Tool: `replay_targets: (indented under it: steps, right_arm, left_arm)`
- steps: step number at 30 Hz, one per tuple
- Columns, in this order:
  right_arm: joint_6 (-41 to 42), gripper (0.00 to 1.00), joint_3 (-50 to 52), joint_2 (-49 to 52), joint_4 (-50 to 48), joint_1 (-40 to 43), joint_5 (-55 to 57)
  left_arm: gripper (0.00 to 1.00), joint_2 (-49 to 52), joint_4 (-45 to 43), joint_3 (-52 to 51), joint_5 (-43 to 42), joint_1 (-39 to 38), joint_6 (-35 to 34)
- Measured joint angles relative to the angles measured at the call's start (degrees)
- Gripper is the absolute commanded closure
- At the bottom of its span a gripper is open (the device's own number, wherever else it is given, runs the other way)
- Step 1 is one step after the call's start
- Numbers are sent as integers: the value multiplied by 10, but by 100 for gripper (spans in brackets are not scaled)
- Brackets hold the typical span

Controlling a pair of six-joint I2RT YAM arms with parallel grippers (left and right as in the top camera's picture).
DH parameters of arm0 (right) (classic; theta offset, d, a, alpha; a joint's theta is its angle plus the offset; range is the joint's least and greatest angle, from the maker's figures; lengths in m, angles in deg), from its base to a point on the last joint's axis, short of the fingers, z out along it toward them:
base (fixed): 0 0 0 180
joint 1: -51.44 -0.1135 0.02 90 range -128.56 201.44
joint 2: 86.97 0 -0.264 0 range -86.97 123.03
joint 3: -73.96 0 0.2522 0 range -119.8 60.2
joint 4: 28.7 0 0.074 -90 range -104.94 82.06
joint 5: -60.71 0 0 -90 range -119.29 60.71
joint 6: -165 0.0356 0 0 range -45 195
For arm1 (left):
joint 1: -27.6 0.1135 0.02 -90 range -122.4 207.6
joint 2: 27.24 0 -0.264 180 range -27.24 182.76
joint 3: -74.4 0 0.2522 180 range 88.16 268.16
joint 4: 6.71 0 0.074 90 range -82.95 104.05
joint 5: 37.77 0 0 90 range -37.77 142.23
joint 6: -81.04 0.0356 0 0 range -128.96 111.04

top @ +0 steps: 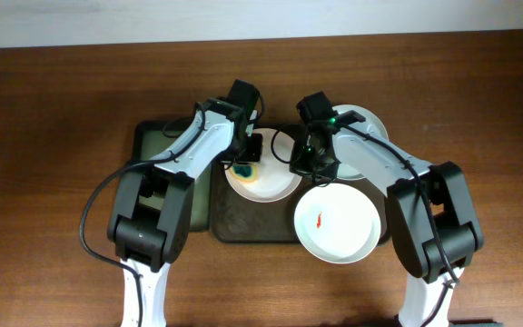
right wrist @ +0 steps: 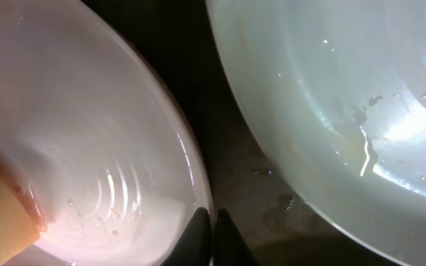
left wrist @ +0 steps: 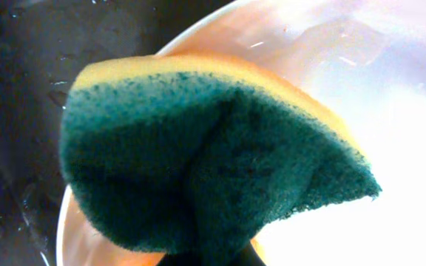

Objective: Clean dirty plates on tray and stack at the side
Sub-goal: 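Scrub the left white plate with the sponge in left gripper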

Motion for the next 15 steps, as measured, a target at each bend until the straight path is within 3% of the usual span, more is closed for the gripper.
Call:
replay_targets:
  steps: [15]
  right_arm:
    - [-35,96,0,4,-4,-1,-2]
  left_arm:
    - [100,5,-21,1,-52,0,6]
